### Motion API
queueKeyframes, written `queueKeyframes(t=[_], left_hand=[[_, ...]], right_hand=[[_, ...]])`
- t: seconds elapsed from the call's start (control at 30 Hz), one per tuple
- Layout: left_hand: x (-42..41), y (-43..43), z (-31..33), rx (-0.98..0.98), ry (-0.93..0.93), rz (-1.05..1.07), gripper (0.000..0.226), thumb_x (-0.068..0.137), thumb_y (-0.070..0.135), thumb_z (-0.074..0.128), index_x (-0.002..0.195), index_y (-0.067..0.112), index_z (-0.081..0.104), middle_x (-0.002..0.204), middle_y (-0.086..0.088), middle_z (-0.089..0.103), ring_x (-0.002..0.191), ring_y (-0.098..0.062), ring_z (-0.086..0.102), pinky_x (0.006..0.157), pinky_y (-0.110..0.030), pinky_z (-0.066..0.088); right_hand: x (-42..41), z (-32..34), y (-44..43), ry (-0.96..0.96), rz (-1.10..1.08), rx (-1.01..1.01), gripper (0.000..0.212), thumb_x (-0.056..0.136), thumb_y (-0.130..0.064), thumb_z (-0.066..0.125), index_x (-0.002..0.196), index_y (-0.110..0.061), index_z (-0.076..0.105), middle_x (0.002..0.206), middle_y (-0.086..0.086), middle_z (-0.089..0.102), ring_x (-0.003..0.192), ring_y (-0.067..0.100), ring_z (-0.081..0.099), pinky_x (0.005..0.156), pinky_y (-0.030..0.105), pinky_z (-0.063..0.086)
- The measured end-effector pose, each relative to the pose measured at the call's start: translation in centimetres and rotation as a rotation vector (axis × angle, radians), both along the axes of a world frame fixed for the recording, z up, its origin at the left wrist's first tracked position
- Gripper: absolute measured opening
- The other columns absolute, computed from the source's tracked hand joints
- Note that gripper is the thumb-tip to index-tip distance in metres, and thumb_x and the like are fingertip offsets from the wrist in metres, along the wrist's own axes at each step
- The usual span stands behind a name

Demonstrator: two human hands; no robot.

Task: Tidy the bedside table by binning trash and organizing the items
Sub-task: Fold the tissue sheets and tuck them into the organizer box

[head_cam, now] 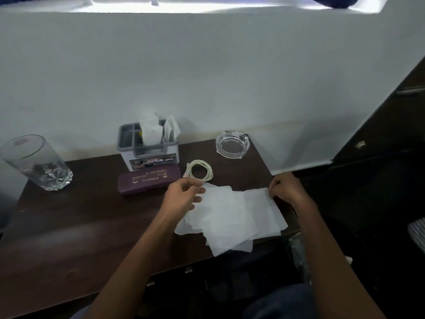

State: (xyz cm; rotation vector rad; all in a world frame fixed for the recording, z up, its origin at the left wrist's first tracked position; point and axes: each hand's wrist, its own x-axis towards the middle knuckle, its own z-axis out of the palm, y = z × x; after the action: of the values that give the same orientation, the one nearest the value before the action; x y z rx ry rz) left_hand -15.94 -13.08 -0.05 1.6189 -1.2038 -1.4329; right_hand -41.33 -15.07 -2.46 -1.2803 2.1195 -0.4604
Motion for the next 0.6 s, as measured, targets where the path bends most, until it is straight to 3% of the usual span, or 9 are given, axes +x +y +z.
queueKeyframes(t=[0.13,0.23,0.33,0.5,0.6], left_hand=[[-0.5,0.1,-0.2,-0.001,-0.049,-0.053,0.020,0.094,0.006,0.043,0.102,0.011,0.061,0.097,-0.003,0.067,0.083,-0.018,0.061,0.067,-0.025,0.044],[-0.6,0.1,-0.4,-0.008,-0.087,-0.097,0.019,0.094,0.006,0.044,0.103,0.011,0.061,0.098,-0.003,0.067,0.083,-0.019,0.061,0.067,-0.025,0.044],[-0.6,0.2,-0.7,-0.008,-0.115,-0.155,0.018,0.094,0.008,0.045,0.104,0.012,0.060,0.099,-0.004,0.066,0.083,-0.018,0.060,0.066,-0.025,0.043],[-0.4,0.2,-1.3,-0.022,-0.183,-0.254,0.018,0.093,0.009,0.046,0.102,0.015,0.060,0.102,-0.005,0.066,0.084,-0.017,0.059,0.071,-0.029,0.044],[-0.2,0.2,-1.5,-0.005,-0.185,-0.273,0.017,0.093,0.009,0.046,0.100,0.017,0.059,0.102,-0.005,0.065,0.088,-0.017,0.059,0.076,-0.031,0.045]], right_hand=[[0.0,1.0,-0.2,-0.161,-0.081,-0.084,0.005,0.074,0.004,0.057,0.073,0.006,0.062,0.075,0.013,0.062,0.072,0.022,0.054,0.055,0.026,0.040],[0.0,1.8,-0.2,-0.280,-0.154,-0.173,0.010,0.076,0.003,0.054,0.068,-0.004,0.054,0.063,0.011,0.063,0.057,0.019,0.051,0.051,0.023,0.037],[0.4,1.7,0.0,-0.181,-0.062,-0.135,0.009,0.075,0.007,0.056,0.071,-0.001,0.059,0.063,0.006,0.060,0.060,0.018,0.053,0.050,0.021,0.038],[0.8,0.6,-0.1,0.003,0.081,0.060,0.009,0.073,0.005,0.064,0.080,0.000,0.066,0.086,0.013,0.066,0.084,0.026,0.061,0.073,0.032,0.050],[1.0,1.2,-0.1,-0.070,0.067,0.010,0.005,0.075,0.005,0.063,0.071,0.001,0.064,0.071,0.008,0.061,0.072,0.021,0.056,0.057,0.024,0.042]])
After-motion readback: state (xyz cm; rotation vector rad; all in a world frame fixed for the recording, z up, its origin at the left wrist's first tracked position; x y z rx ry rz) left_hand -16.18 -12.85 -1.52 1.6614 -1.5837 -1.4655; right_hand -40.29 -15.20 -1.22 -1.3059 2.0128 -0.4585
